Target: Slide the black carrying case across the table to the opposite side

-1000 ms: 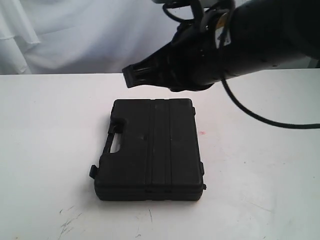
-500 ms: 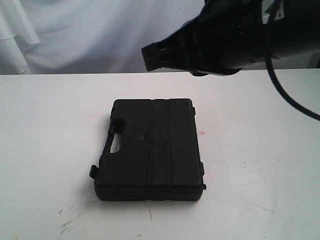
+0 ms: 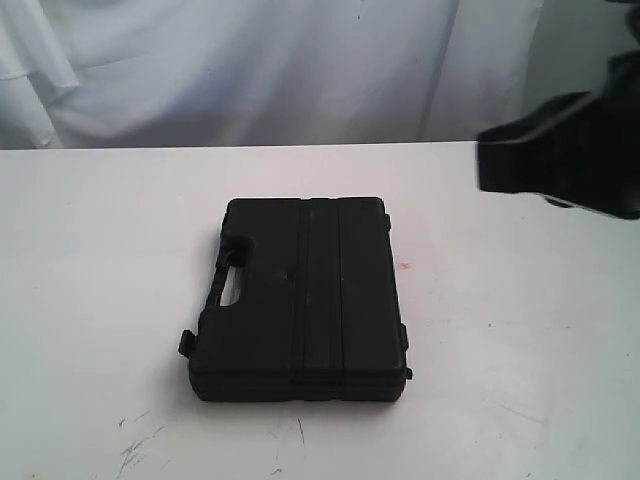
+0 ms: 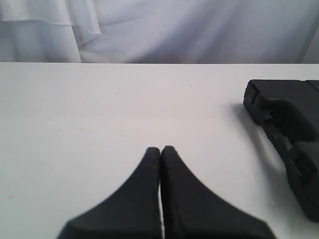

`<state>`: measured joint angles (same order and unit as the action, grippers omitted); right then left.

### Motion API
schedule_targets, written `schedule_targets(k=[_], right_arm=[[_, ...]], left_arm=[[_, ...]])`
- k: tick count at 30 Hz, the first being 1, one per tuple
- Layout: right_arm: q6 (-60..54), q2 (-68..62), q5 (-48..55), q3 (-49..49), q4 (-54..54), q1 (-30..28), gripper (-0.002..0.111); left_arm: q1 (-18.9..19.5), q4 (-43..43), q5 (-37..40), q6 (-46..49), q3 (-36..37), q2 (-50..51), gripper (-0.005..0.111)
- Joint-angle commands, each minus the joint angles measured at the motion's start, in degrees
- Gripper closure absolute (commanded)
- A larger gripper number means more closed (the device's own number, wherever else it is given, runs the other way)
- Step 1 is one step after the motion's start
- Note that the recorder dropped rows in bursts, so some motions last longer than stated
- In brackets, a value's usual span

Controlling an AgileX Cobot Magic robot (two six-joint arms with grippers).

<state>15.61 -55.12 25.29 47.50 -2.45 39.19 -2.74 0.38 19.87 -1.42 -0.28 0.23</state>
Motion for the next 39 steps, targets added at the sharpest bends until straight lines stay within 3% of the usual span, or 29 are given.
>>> schedule_targets(k=[1,12,20,39], right_arm=[[-0.5,9.3,-5.0,-8.7,1.8,-7.6,0.108],[-0.5,35.2,-6.9,-26.4,0.3,-28.2,0.108],[-1.7,44.1,-7.7,-32.9,-0.3,-36.0,0.108],[-5.6,50.8,-7.6,-38.5,0.2,-36.8,0.108]], left_arm=[[0.2,-0.1,-0.4,0.0,0.3,-0.2,0.107],[0.2,-0.1,-0.4,0.0,0.3,-0.2,0.107],[0.2,-0.1,-0.4,0.0,0.3,-0.2,0.107],[0.2,-0.1,-0.4,0.0,0.3,-0.2,0.107]])
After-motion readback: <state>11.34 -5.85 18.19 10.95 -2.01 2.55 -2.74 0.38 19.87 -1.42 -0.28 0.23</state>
